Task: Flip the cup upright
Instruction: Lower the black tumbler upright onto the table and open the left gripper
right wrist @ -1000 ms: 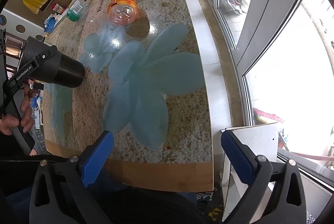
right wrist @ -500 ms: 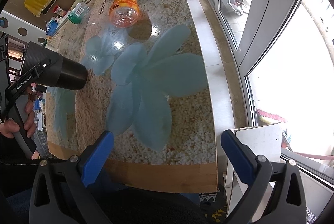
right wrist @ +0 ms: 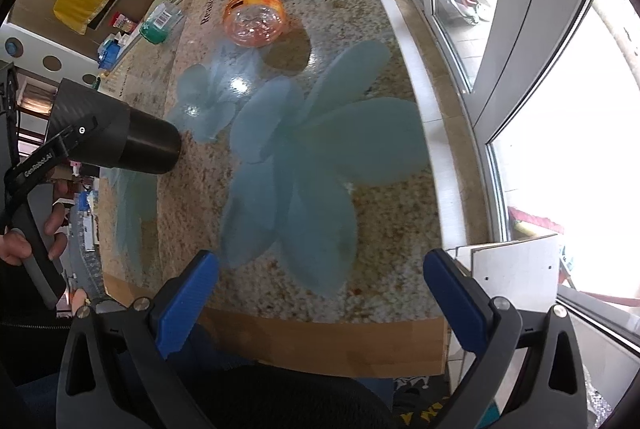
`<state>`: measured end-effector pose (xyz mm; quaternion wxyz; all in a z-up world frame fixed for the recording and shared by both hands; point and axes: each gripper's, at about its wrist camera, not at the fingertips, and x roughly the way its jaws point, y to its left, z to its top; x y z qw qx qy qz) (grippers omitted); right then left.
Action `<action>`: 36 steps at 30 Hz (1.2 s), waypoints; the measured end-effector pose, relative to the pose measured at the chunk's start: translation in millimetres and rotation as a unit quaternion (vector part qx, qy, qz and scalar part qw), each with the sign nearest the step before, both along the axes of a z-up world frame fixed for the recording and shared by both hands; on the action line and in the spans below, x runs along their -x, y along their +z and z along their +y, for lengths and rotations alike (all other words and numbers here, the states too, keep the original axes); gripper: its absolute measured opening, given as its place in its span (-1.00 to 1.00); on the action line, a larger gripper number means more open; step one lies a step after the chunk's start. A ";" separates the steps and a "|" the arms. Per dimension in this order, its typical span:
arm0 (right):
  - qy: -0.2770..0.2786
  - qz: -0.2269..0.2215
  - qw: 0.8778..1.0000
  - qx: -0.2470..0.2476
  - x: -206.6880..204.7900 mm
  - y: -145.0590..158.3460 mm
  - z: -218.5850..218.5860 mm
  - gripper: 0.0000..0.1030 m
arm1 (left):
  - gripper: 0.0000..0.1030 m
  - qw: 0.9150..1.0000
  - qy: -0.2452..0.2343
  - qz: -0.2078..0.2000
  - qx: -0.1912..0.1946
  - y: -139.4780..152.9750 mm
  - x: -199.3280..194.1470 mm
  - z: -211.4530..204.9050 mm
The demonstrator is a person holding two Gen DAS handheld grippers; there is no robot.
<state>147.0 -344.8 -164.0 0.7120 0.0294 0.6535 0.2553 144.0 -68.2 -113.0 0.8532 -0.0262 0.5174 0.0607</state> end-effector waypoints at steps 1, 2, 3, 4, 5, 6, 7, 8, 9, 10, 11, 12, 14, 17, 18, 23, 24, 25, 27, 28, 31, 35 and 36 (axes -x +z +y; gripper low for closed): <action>-0.001 -0.001 1.000 -0.003 0.2 1.1 2.3 1.00 | 1.00 1.000 -0.005 -0.001 0.004 3.0 0.8 0.2; -0.001 -0.004 1.000 -0.007 0.2 3.4 5.0 1.00 | 1.00 1.000 -0.010 0.000 0.009 5.9 1.8 0.8; -0.001 -0.009 1.000 -0.013 0.3 7.9 8.7 1.00 | 1.00 1.000 -0.015 0.000 0.013 7.4 2.5 0.5; -0.002 -0.014 1.000 -0.016 -0.2 11.1 11.4 1.00 | 1.00 1.000 -0.022 0.001 0.021 9.9 3.6 1.5; -0.004 -0.019 1.000 -0.021 -1.3 15.4 13.9 1.00 | 1.00 0.999 -0.031 0.001 0.033 13.1 5.6 3.6; -0.006 -0.026 0.999 -0.028 -2.4 20.4 17.1 1.00 | 1.00 0.999 -0.035 0.000 0.038 14.7 6.5 4.8; -0.011 -0.035 0.999 -0.035 -3.6 27.7 21.6 1.00 | 1.00 0.998 -0.041 -0.002 0.044 17.0 8.4 6.7; -0.015 -0.042 0.998 -0.037 -4.5 31.4 24.4 1.00 | 1.00 0.997 -0.050 -0.003 0.050 19.8 10.5 10.3; -0.020 -0.052 0.998 -0.040 -6.0 37.0 28.7 1.00 | 1.00 0.997 -0.054 -0.003 0.053 21.1 11.9 12.0; -0.025 -0.059 0.997 -0.042 -7.7 41.4 33.6 1.00 | 1.00 0.997 -0.058 -0.003 0.057 22.4 12.8 15.4; -0.029 -0.067 0.996 -0.043 -9.6 46.4 39.9 1.00 | 1.00 0.996 -0.065 -0.002 0.064 23.7 14.3 19.6; -0.033 -0.074 0.996 -0.044 -11.2 50.7 44.7 1.00 | 1.00 0.995 -0.070 -0.002 0.069 24.9 15.7 22.7; -0.037 -0.090 0.994 -0.043 -11.7 61.6 60.0 1.00 | 1.00 0.993 -0.084 -0.003 0.082 29.1 20.3 30.6; -0.029 -0.110 0.993 -0.037 -9.1 75.3 82.8 1.00 | 1.00 0.987 -0.109 -0.003 0.116 32.3 30.0 41.7; -0.025 -0.117 0.992 -0.035 -6.9 79.9 91.0 1.00 | 1.00 0.985 -0.118 -0.002 0.126 32.8 33.6 45.2; -0.019 -0.143 0.989 -0.028 5.1 97.2 128.8 1.00 | 1.00 0.977 -0.143 -0.007 0.157 40.9 45.2 60.8; -0.018 -0.147 0.989 -0.026 7.8 98.7 133.8 1.00 | 1.00 0.975 -0.148 -0.010 0.164 43.1 46.7 63.2; -0.017 -0.152 0.988 -0.023 11.3 101.8 140.6 1.00 | 1.00 0.972 -0.156 -0.012 0.173 45.8 49.7 67.5; -0.016 -0.162 0.987 -0.018 18.3 108.4 152.0 1.00 | 1.00 0.969 -0.167 -0.015 0.182 49.5 53.8 73.3; -0.017 -0.168 0.985 -0.016 20.8 112.2 155.9 1.00 | 1.00 0.966 -0.175 -0.016 0.188 51.7 55.4 76.9; -0.021 -0.189 0.982 -0.015 27.2 123.1 164.1 1.00 | 1.00 0.961 -0.186 -0.033 0.200 62.2 64.1 92.1; -0.026 -0.216 0.976 -0.013 36.3 137.1 175.8 1.00 | 1.00 0.962 -0.183 -0.051 0.196 78.8 73.9 112.2; -0.028 -0.227 0.973 -0.012 40.5 142.5 179.7 1.00 | 1.00 0.964 -0.177 -0.056 0.191 84.8 76.8 117.1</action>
